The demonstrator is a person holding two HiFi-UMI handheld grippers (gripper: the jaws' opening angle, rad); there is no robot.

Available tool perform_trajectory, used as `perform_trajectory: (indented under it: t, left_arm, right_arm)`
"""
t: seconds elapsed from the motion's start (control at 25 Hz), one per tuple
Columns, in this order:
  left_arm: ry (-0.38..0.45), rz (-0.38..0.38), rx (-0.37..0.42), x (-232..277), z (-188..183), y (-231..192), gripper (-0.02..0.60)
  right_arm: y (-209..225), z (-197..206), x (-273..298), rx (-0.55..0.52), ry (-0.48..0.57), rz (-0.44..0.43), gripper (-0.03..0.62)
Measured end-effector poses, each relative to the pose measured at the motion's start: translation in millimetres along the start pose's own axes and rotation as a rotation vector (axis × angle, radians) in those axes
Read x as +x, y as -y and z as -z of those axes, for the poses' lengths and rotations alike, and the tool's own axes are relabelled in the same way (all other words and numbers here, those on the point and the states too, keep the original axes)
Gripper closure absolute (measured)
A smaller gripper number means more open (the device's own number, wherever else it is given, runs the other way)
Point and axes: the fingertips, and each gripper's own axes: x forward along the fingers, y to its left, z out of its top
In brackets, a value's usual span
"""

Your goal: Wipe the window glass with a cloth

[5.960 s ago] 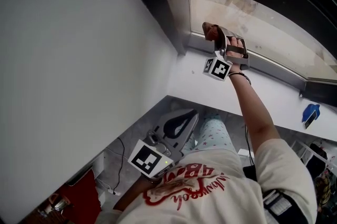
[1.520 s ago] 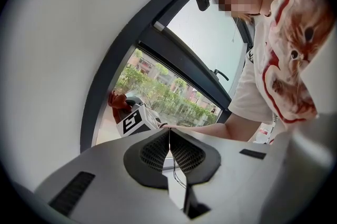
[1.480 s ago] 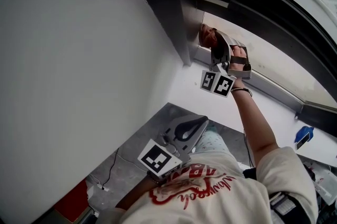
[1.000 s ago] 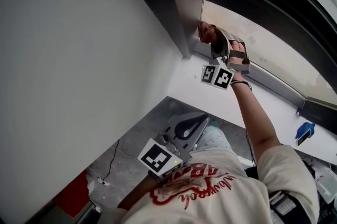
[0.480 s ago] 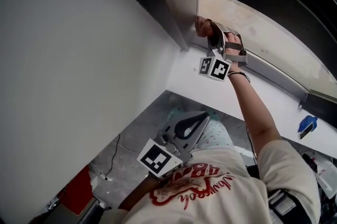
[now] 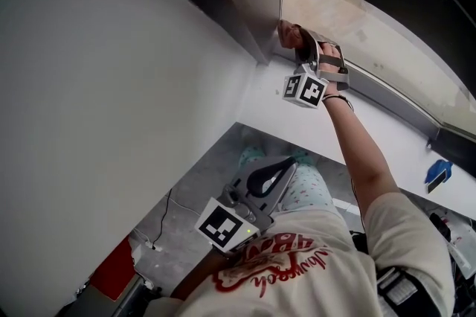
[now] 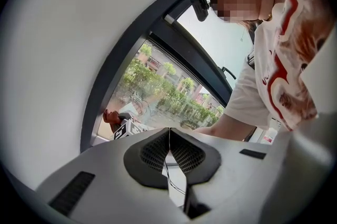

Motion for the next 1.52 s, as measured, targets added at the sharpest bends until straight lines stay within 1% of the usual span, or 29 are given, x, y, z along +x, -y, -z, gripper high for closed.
perform_trajectory:
  t: [0.2,0.36,0.48,0.6,1.04,1.24,1.4,1.52]
  left_arm:
    - [0.018,-0.005,-0.011,1,-4,-4,0.560]
    - [0.015,-0.007,-0.018,4,0,-5,0.560]
    - [0.006,-0.012,-0.020,6,6,-7,0.560]
    - [0.014,-0.021,-0.017,8,8,-9,0.560]
    - [0.007,-0.071,-0.045,-11,32,-13,0.560]
    - [0.044,-0.109,-0.082,-13,33,-9,0.560]
    - [0.053,-0.134,-0.092,-15,39,-13,0.560]
    - [0.046,-0.155,-0.084,-18,45,-20,0.560]
  right_arm:
    - [-19,11,9,-0.018,-0.025,-0.039,0.510]
    - [-35,20,14,-0.018,-0.044,-0.066,0.510]
    - [-47,26,21,-0.006,-0.065,-0.083,0.510]
    - [-56,29,31,0.005,-0.078,-0.093,0.510]
    - [-93,50,52,0.045,-0.168,-0.145,0.510]
    - [-105,55,56,0.024,-0.165,-0.168,0.511]
    - [-111,57,63,-0.029,-0.168,-0.189,0.511]
    - [-107,51,58,0.003,-0.152,-0.180,0.511]
